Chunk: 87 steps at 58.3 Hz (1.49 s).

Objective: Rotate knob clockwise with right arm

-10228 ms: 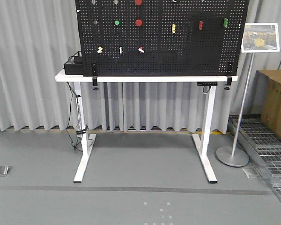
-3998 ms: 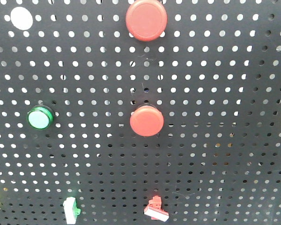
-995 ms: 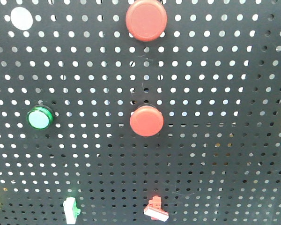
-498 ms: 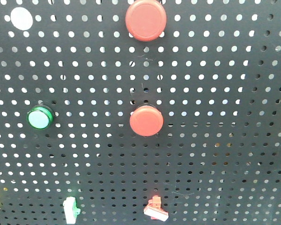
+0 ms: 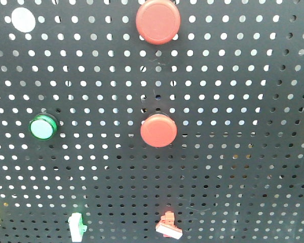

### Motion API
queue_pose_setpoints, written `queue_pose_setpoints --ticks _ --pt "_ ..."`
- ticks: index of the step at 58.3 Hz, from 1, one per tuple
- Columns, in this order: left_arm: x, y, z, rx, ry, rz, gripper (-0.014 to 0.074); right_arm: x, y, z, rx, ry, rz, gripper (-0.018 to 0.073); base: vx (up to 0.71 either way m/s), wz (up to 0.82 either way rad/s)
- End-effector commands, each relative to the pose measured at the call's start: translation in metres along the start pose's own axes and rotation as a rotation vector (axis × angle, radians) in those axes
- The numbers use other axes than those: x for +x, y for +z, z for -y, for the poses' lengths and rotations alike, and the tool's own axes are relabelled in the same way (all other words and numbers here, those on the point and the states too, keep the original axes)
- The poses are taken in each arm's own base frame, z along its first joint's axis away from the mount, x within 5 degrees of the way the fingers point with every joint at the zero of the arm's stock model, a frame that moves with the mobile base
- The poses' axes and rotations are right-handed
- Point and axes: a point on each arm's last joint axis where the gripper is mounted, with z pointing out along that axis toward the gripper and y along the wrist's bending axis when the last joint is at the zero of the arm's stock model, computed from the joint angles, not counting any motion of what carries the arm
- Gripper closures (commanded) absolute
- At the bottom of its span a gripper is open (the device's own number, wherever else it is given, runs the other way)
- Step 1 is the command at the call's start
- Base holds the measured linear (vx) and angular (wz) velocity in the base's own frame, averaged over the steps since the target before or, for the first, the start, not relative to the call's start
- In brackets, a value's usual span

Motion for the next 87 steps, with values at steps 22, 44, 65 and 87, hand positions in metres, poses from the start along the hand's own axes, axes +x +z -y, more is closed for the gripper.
queue_pose_setpoints --ticks 22,44,65,87 --pt "-0.003 0.000 -0.001 -0.005 -0.014 0.069 0.0603 0.048 0.007 -0.009 0.003 0.049 -0.079 0.0568 0.00 0.00" --pt "-0.003 0.000 -0.001 -0.005 -0.014 0.069 0.0603 0.128 -0.019 -0.001 0.421 0.286 -0.064 0.0568 0.00 0.00" --pt "-0.003 0.000 -0.001 -0.005 -0.014 0.069 0.0603 0.133 -0.023 -0.001 0.455 0.203 -0.085 0.0568 0.00 0.00" --pt "-0.003 0.000 -0.001 -0.005 -0.014 0.069 0.0603 0.133 -0.023 -0.001 0.455 0.203 -0.085 0.0568 0.00 0.00"
